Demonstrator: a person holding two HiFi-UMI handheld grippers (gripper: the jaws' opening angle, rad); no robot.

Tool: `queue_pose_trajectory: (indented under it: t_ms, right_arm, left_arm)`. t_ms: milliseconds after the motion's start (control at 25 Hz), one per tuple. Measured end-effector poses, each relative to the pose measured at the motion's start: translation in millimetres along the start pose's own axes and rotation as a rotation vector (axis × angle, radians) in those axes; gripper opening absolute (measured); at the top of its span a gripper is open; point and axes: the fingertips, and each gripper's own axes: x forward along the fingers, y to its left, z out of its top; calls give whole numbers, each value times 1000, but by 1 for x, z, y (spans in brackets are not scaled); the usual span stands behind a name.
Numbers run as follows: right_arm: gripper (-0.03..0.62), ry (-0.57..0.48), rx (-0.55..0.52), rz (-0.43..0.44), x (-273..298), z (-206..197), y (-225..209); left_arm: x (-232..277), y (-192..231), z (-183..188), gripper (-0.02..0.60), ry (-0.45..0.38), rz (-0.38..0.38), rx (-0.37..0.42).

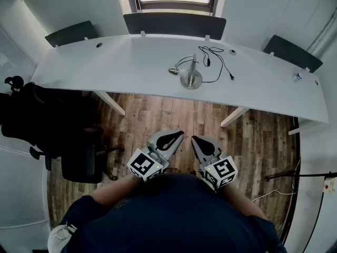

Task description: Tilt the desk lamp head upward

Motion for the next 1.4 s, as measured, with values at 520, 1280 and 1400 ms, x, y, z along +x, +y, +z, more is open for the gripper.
queue_pose_trajectory:
  t_ms: [520, 1280, 1400]
  right_arm:
    - [9, 8, 19, 29, 4, -5, -12]
    - [11, -10, -48, 112, 7, 1, -74]
    - [11, 0, -57, 89, 21, 3, -89]
  left_arm:
    - [13, -3, -8, 6, 27, -1, 27]
    - [58, 17, -12, 6, 25, 161, 15]
    - [64, 40, -13, 6, 17, 169, 8]
